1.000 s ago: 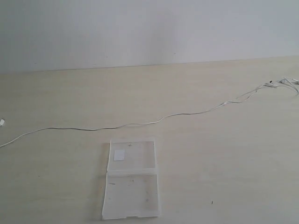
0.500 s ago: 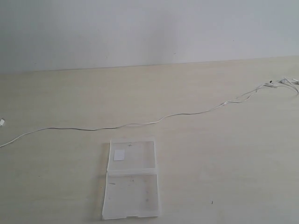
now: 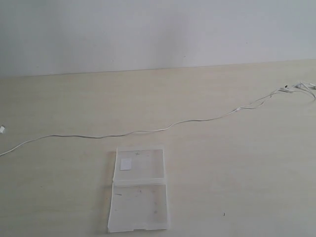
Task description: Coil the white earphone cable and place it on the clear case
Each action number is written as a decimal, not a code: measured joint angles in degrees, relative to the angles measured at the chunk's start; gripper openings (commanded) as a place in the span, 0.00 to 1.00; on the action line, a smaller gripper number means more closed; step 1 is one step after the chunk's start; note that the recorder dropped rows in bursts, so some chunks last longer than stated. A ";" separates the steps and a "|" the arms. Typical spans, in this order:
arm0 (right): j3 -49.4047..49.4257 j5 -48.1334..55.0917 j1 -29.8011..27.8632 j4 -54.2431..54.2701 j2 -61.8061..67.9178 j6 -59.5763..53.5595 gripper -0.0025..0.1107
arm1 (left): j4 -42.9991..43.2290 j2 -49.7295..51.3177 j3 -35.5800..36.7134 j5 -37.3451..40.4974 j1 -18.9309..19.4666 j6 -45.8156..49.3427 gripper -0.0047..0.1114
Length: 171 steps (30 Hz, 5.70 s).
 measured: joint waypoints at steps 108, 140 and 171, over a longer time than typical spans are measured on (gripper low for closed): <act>0.00 0.00 0.00 0.00 0.00 0.00 0.03 | -90.04 27.94 -23.74 92.08 -23.43 133.33 0.04; 0.00 0.00 0.00 0.00 0.00 0.00 0.03 | -97.18 60.51 -47.31 83.46 -34.35 138.04 0.38; 0.00 0.00 0.00 0.00 0.00 0.00 0.03 | -85.51 65.16 -47.65 92.77 -37.58 134.98 0.39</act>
